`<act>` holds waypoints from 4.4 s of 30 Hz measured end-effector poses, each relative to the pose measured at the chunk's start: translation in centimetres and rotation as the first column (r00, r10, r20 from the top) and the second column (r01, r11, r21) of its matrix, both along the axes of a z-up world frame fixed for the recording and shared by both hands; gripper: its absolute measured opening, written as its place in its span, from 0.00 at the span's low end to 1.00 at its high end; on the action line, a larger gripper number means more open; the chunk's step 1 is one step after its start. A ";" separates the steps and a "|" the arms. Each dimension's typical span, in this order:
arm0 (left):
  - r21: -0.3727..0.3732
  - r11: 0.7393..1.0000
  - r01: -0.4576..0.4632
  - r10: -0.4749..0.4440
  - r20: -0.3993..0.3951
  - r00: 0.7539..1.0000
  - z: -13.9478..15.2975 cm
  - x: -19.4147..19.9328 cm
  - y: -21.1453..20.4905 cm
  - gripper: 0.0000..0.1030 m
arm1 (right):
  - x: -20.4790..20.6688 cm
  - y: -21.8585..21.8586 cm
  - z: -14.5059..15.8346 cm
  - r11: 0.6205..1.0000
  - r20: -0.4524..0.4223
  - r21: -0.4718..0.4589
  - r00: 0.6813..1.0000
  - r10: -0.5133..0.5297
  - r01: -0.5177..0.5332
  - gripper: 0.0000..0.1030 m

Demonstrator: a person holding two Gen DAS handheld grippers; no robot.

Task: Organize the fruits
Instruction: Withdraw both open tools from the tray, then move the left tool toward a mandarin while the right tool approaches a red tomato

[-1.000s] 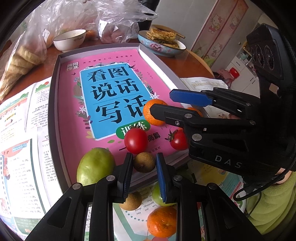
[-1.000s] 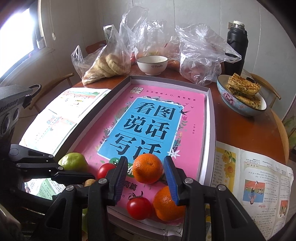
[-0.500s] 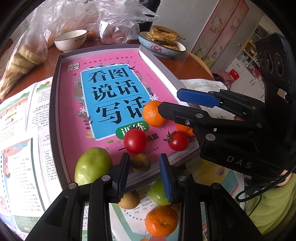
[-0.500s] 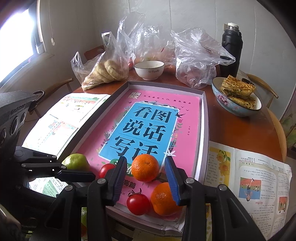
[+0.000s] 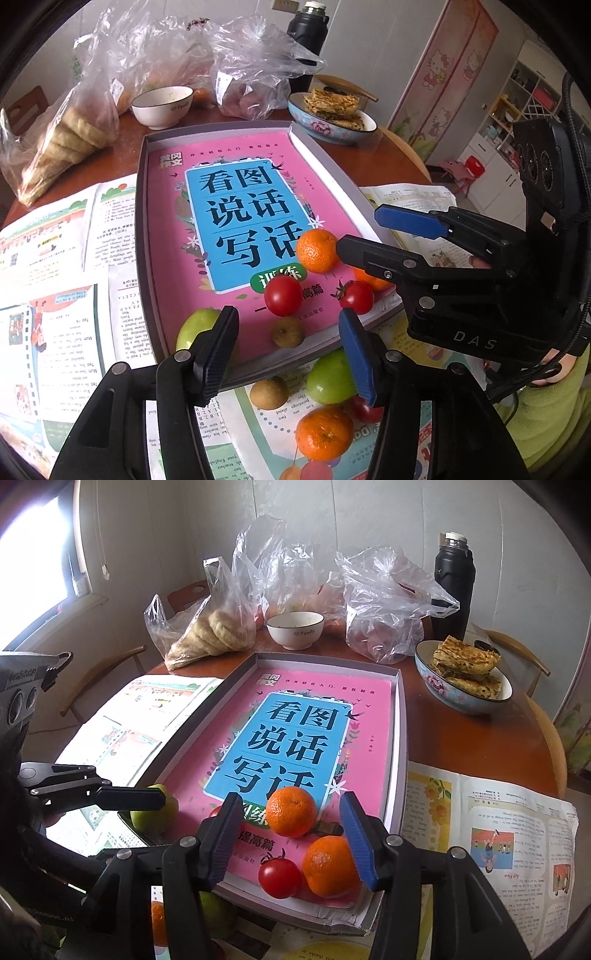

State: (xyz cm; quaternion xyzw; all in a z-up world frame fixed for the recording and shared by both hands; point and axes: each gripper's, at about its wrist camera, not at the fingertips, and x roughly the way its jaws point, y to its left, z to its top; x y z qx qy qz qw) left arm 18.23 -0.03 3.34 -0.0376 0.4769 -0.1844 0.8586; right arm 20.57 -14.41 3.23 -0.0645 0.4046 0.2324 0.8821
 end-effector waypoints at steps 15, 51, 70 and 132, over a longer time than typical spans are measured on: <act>-0.010 0.998 -0.057 0.058 0.049 0.997 1.4 -1.6 1.6 0.62 | -1.6 -0.9 0.7 1.000 0.027 0.022 0.999 -0.018 0.017 0.59; -0.017 0.994 -0.108 0.109 0.086 0.990 2.3 -5.6 3.0 0.64 | -6.9 -1.6 0.6 0.999 0.044 0.041 0.999 0.015 -0.017 0.60; -0.003 0.996 -0.088 0.088 0.090 0.992 2.4 -7.2 2.3 0.64 | -9.5 -1.3 -0.1 0.998 0.032 0.030 0.998 0.051 -0.052 0.60; 0.020 1.000 -0.003 0.003 -0.037 0.999 -1.9 -8.0 0.2 0.64 | -11.5 0.6 -4.4 0.991 -0.066 -0.030 0.989 0.132 -0.134 0.54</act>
